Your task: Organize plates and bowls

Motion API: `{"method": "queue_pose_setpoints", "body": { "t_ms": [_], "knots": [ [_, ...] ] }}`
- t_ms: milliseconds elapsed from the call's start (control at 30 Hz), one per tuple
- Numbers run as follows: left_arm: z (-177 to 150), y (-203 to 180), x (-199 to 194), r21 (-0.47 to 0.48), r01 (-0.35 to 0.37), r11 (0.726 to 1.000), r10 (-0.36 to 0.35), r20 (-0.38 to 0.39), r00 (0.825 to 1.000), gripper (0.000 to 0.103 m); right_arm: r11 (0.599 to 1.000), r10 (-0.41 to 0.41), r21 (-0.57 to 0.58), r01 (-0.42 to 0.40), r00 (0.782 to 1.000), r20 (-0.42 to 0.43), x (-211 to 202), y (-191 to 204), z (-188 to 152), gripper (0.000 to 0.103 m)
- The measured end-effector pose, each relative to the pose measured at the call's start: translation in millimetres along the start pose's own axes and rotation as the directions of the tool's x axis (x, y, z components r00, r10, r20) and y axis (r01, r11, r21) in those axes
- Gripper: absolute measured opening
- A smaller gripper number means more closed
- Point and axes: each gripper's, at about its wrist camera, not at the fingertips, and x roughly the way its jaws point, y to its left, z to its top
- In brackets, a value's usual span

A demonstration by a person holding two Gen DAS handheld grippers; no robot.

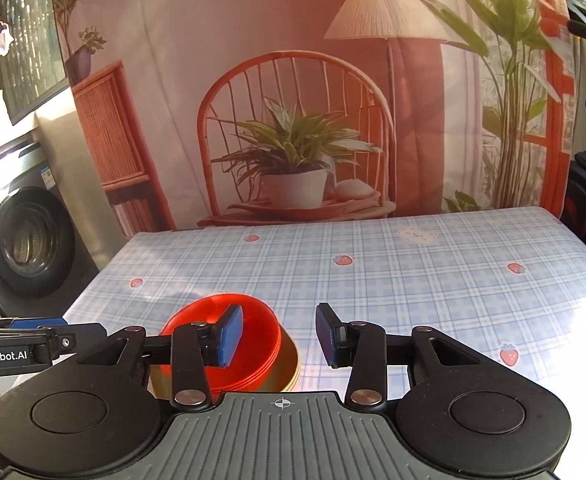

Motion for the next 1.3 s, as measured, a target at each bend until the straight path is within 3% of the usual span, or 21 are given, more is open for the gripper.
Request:
{"method": "queue_pose_setpoints", "body": {
  "t_ms": [33,100,167,267,800,1300],
  "knots": [
    [-2,0,-6,-0.002,0.0,1.0,0.0,0.013,1.0,0.075,1.0,0.001,-0.006,-0.001,1.0,0.013,-7,2,-1,0.062],
    [-6,0,-18,-0.008,-0.001,1.0,0.001,0.028,1.0,0.083,1.0,-0.01,-0.029,0.011,0.999,0.033,-23,6,-3,0.069],
    [-11,-1,-30,-0.016,-0.01,1.0,0.011,0.044,0.999,0.083,0.999,-0.015,-0.046,0.017,0.999,0.042,-36,10,-6,0.088],
    [-16,-5,-46,-0.009,-0.04,0.999,0.04,0.065,0.997,0.083,0.999,0.004,-0.048,-0.001,0.998,0.059,-58,12,-10,0.098],
    [-15,-31,-134,0.094,-0.112,0.989,0.092,0.2,0.976,0.086,0.998,-0.033,-0.038,0.04,0.983,0.181,-145,18,-5,0.102],
    [-12,-38,-160,0.089,-0.127,0.988,0.099,0.268,0.958,0.086,0.997,-0.053,-0.034,0.062,0.972,0.229,-177,16,-10,0.102]
  ]
}}
